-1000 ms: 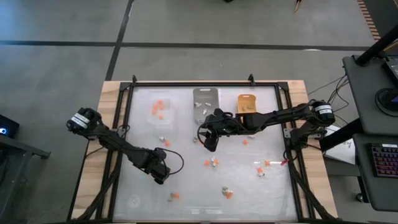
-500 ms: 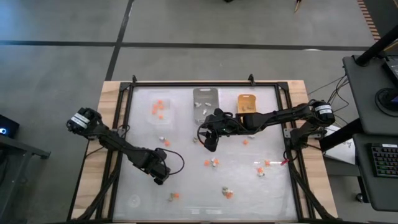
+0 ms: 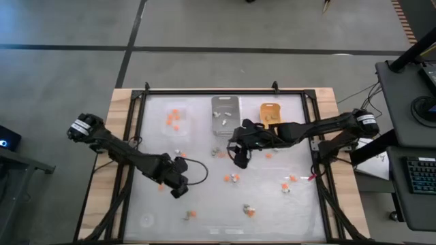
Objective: Sort Halloween decoration
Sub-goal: Put the cream white skull toy into the yellow bin
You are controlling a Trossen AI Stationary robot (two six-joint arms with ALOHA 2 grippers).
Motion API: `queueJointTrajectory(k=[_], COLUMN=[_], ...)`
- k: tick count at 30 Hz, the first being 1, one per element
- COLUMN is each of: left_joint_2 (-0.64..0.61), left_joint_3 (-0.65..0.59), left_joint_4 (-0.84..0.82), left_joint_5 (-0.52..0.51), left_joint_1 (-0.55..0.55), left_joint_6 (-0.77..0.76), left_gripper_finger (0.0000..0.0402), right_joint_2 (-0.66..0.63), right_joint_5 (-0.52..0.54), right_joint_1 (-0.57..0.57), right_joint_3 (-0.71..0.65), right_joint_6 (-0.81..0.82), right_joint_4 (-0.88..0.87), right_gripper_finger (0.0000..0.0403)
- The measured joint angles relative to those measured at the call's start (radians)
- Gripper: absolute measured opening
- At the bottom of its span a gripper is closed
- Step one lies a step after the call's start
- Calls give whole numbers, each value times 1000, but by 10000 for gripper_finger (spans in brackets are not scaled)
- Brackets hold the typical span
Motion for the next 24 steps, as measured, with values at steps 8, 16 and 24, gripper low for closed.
queueJointTrajectory(k=[8,16,24], left_joint_2=[-130,-220,-169], left_joint_3=[35,-20,-39], left_joint_4=[328,743,978], left_joint_5=[-89,42,185], left_joint_1=[122,214,250], left_joint_6=[411,646,561], left_gripper_finger=[91,91,91], right_joint_2=[-120,-121,-37], right_joint_5=[7,117,219], right_joint_1=[93,218,254], right_joint_3=[-157,-294,-275], right_joint_6=[-103,-328,-614], right_joint_4=[115,462,640], right_gripper_finger=[139,139,139])
